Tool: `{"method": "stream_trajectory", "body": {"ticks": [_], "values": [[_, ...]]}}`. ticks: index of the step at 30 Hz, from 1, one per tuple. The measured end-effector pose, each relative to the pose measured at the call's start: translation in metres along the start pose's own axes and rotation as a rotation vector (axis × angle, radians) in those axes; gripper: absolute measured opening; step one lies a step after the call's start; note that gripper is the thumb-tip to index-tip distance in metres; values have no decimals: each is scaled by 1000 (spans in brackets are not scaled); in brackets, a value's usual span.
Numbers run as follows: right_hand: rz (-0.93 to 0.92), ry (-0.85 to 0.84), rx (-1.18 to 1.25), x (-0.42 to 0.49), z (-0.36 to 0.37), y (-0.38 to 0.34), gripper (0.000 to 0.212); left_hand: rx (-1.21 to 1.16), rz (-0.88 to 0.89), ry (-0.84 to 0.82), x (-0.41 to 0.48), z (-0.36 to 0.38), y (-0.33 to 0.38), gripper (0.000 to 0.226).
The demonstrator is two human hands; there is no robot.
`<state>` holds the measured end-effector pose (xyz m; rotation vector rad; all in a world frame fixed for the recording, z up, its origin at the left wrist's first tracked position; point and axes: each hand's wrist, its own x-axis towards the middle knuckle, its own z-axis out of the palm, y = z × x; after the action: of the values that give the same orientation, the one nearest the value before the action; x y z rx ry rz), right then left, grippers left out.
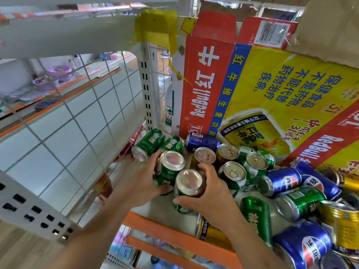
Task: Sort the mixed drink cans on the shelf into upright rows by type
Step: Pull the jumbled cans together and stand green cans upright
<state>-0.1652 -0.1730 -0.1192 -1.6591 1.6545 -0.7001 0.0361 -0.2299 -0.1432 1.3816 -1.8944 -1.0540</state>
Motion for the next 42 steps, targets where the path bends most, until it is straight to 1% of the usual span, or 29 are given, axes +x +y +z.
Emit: {"method": "stream_trajectory", "body": {"ticks": [1, 2, 4, 5, 9, 13, 15, 18, 20, 22, 24, 28, 31, 35, 37, 39, 42], "values": [[18, -42, -13, -2, 3, 3, 94, 17, 22, -1, -1, 1, 0, 93], [20, -71, -32, -3, 6, 7, 85, 34, 42, 1, -2, 2, 0, 95], [16, -93, -44, -2, 7, 10, 71, 49, 87, -4, -3, 2, 1, 97], [13, -104, -37, 0, 6, 10, 69, 45, 95, -5, -3, 2, 0, 97], [-6, -107, 12, 2, 2, 10, 67, -41, 28, 37, -11, 0, -1, 95], [-31, -23, 144, -1, 0, 9, 69, -99, -38, 120, -20, -13, 4, 89], [-77, 20, 176, 0, -1, 2, 71, -81, -44, 161, -18, -24, 5, 82], [-132, 59, 199, 0, -2, -12, 70, 9, -23, 208, -19, -41, 15, 61], [-135, 97, 188, -1, -5, -19, 65, 67, 2, 233, -20, -50, 22, 57], [-113, 109, 132, -1, -10, -24, 62, 138, 17, 241, -22, -53, 29, 56], [-85, 124, -5, -1, -17, -28, 72, 200, 21, 246, -21, -51, 31, 60], [-139, 161, -249, -2, -21, -35, 82, 257, 5, 232, -18, -45, 30, 69], [-165, 126, -353, -1, -16, -38, 87, 302, -13, 226, -16, -42, 31, 69], [-213, 54, -484, 5, -9, -37, 90, 366, 46, 123, -14, -31, 28, 63], [-248, 15, -521, 8, -6, -35, 92, 351, 71, 100, -14, -26, 23, 65], [-264, -18, -529, 10, -6, -34, 93, 325, 96, 111, -16, -24, 18, 64], [-224, -73, -471, 11, -9, -31, 92, 279, 114, 109, -20, -26, 9, 67]]}}
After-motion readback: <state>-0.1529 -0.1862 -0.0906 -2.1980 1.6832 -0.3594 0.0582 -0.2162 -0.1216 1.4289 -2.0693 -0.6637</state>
